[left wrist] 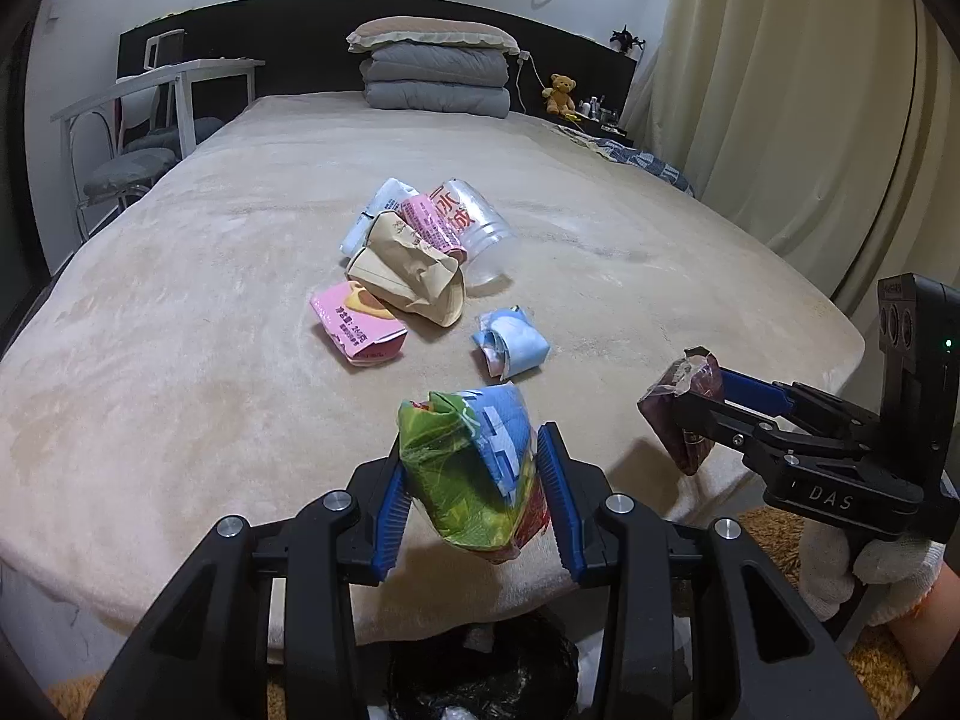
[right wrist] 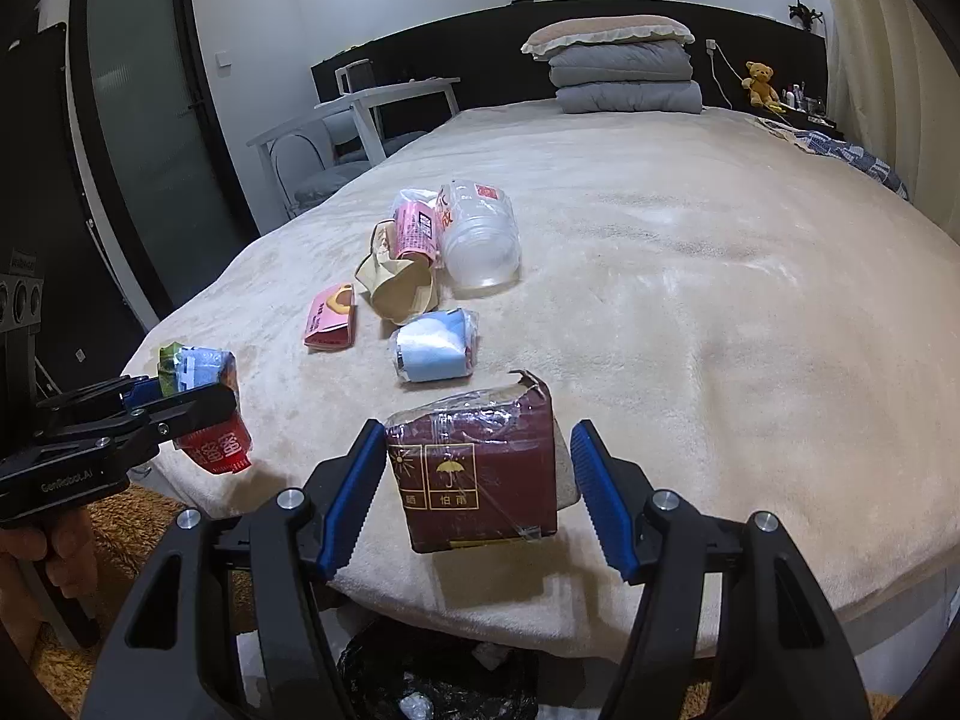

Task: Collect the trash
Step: 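Carry the green bag and red box in both tools over the bin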

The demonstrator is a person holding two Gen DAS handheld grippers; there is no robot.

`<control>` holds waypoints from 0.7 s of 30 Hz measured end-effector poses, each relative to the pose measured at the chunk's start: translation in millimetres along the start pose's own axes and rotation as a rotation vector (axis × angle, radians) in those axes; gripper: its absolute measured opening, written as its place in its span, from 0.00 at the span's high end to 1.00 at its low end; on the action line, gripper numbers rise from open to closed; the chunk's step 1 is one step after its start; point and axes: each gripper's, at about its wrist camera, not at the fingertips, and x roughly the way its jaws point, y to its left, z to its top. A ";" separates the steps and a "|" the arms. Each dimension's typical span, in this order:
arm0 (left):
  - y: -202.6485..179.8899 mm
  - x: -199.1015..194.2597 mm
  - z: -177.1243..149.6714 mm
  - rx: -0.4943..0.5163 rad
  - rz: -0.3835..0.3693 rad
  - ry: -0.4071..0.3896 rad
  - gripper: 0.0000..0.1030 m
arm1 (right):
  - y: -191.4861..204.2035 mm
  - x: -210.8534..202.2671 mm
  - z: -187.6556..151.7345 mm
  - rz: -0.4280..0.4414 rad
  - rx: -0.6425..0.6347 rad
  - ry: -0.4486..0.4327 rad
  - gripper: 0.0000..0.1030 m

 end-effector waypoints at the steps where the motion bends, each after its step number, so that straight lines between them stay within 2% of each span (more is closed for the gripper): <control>1: -0.5 -2.0 -2.6 -0.004 0.000 0.000 0.63 | 1.1 -2.6 -2.8 0.000 0.002 -0.001 0.38; 21: -16.1 -27.0 -60.0 -0.059 -0.013 0.048 0.63 | 21.7 -36.9 -55.6 0.041 0.076 0.026 0.38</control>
